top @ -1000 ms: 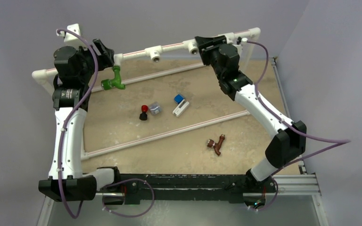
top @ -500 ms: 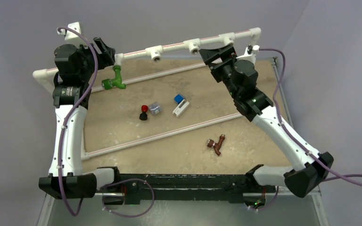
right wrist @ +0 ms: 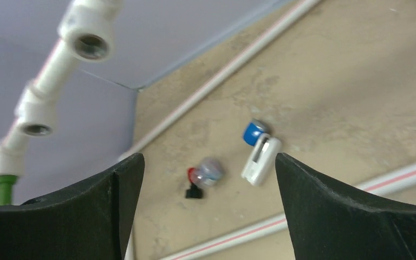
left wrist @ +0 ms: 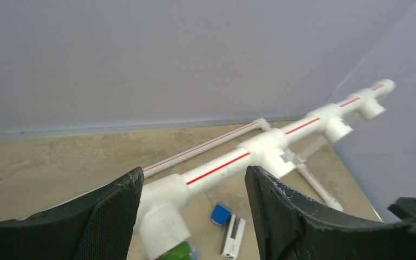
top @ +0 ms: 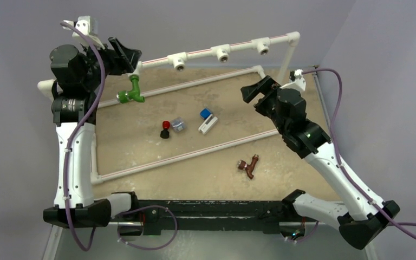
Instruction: Install the water faucets
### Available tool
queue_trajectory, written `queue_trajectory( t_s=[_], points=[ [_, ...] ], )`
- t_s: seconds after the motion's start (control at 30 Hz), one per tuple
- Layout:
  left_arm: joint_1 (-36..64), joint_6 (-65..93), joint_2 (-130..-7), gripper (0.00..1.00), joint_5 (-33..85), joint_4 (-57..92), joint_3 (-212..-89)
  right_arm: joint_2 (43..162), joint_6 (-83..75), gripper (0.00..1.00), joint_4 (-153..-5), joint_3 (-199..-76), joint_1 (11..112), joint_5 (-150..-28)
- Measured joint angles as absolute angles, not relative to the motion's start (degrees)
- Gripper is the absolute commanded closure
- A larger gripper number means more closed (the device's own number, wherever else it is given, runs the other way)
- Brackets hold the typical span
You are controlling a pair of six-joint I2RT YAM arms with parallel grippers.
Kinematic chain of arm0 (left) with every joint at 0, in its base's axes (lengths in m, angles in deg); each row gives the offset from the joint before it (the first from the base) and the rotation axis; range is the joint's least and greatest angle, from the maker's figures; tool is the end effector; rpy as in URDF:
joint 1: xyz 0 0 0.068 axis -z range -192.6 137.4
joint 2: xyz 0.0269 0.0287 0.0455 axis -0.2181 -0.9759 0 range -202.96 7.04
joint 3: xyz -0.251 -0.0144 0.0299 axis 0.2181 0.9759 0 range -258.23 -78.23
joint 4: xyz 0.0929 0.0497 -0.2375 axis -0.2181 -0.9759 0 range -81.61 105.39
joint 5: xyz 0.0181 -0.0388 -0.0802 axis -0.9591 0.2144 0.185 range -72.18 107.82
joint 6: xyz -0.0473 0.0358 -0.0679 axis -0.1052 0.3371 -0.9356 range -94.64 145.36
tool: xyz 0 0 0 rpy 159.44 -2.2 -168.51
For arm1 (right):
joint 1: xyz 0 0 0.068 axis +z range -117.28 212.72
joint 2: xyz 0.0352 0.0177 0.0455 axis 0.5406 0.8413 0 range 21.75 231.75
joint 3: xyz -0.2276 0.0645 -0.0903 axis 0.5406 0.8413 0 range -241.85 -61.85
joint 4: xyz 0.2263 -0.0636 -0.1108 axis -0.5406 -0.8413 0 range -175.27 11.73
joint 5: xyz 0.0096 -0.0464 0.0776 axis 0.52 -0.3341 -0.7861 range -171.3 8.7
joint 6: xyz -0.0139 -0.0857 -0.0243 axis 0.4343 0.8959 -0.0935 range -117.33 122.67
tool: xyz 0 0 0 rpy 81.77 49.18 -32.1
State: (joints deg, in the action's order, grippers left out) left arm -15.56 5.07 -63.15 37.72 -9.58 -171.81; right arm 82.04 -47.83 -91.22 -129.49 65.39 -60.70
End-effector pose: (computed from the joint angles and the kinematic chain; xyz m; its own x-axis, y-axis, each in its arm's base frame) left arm 0.2876 -0.0127 0.4903 -0.1269 -0.3331 -0.9343 0.2636 0.8967 -0.3555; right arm 0.2523 0.1283 0.4012 -0.2147 0.7205 -0.6594 -0.0707 0.6619 0.7462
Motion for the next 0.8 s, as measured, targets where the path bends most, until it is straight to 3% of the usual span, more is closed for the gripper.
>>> queue_trajectory(
  t_s=[0.17,0.43,0.57,0.8],
  points=[
    [-15.5,3.6,-63.2,0.37,46.4,-10.2,-174.7,79.6,-45.4,0.03,-98.7,-126.6,65.4,-60.2],
    [-6.8,2.3,-64.1,0.40,56.1,-15.5,-177.2,76.2,-44.7,0.14,-106.5,-120.2,65.4,-61.7],
    [1.2,1.9,-63.4,0.40,59.0,-16.8,-173.2,77.7,-45.4,0.19,-108.5,-117.4,65.4,-61.7],
    [3.6,0.8,-59.4,0.40,60.6,-19.8,-163.0,82.6,-48.9,0.29,-110.5,-111.7,65.4,-61.2]
  ],
)
